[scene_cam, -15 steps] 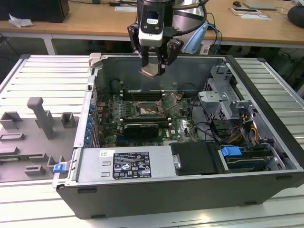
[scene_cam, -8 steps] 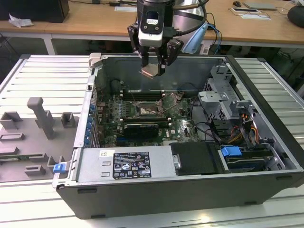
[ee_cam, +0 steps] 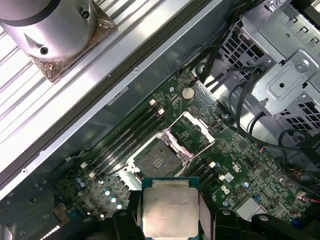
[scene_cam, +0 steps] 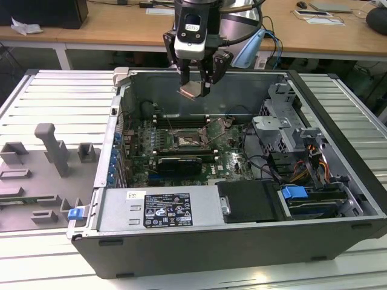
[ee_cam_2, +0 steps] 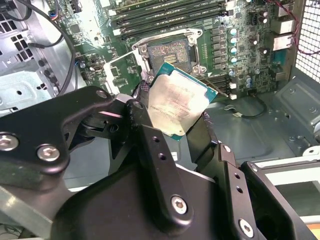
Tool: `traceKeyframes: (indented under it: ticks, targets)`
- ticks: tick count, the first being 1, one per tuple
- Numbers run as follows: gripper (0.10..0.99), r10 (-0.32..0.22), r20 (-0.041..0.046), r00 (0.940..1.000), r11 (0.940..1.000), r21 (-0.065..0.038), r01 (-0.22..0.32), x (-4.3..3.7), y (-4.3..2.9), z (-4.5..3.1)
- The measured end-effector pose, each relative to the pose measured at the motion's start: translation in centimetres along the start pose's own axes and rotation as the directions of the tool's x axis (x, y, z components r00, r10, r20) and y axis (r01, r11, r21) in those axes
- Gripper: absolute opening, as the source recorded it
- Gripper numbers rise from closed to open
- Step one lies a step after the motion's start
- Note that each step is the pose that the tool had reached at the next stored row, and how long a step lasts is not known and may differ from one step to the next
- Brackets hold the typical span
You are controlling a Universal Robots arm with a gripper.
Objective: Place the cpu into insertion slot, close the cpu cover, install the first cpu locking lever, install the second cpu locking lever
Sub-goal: 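Place the cpu into insertion slot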
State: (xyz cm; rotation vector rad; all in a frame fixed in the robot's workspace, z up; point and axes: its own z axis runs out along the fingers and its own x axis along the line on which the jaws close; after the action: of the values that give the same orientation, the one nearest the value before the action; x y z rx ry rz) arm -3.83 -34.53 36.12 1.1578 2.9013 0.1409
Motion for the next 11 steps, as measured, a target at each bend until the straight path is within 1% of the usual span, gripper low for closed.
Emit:
traceKeyframes:
  ticks: [11]
  targets:
    - [0.541, 0.037, 0.0034, 0.9993, 0.9993, -0.001, -0.037, 0.0, -0.01, 0.09]
